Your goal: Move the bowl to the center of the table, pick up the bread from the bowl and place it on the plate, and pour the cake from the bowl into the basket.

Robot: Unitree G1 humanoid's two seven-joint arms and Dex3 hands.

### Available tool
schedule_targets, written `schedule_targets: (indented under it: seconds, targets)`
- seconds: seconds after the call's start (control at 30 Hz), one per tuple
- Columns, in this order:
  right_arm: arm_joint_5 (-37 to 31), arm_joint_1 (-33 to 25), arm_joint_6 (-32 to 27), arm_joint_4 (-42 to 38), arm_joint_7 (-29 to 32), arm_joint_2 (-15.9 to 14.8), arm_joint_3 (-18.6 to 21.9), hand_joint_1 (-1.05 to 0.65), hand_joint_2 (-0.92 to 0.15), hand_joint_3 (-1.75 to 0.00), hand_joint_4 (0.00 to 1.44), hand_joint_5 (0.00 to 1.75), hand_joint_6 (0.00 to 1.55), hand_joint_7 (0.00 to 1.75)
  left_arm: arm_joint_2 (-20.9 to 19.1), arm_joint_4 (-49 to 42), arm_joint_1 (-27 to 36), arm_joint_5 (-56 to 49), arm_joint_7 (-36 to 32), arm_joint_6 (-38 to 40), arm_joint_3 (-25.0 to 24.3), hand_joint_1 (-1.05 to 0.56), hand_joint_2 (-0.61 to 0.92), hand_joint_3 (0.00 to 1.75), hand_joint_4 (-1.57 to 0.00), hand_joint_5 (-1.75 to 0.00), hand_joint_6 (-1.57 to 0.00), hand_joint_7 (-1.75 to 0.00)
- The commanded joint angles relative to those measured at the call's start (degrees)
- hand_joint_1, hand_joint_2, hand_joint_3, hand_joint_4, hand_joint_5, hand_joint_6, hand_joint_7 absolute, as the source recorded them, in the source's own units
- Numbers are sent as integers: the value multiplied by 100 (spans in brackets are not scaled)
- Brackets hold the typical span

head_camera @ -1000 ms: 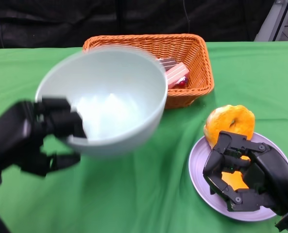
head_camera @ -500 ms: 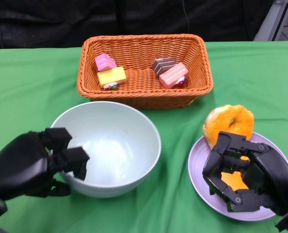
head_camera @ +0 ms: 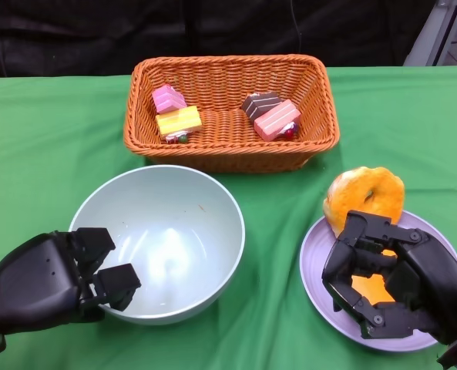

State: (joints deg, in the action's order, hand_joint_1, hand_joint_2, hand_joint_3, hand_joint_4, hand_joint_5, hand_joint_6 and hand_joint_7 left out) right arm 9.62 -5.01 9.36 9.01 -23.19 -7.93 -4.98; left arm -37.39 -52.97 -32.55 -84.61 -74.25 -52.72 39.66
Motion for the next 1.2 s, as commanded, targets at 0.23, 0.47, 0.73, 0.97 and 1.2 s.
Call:
schedule_targets:
  seconds: [0.23,0.47,0.73,0.97,1.2]
  targets:
    - [-47,5,70,-31,-43,-119,38,-21,-54,-90,73,167,64,141,-797,849,61,2575,3846,-764,-387,-62,92,2,-60,-12,-55,-2]
    - [-58,39,174,-109,-109,-115,51,-21,-58,-84,73,167,64,140,-1082,868,146,6338,7503,-1331,-208,-86,92,9,-4,0,-8,0]
    - [-73,43,164,-116,-105,-103,58,-21,-58,-83,72,168,64,140,-1086,1834,606,8944,10396,197,-887,-87,92,10,-2,0,-7,0]
    - [-33,60,99,-143,-101,-96,85,-21,-58,-82,71,167,64,142,-525,2466,1121,11621,12361,2253,-2065,-65,92,6,-30,-6,-34,-4]
    - [56,82,95,-206,-131,-96,145,-19,-58,-84,71,167,64,141,641,2508,1578,11853,12249,2706,-3382,-61,92,14,-73,-12,-67,-5]
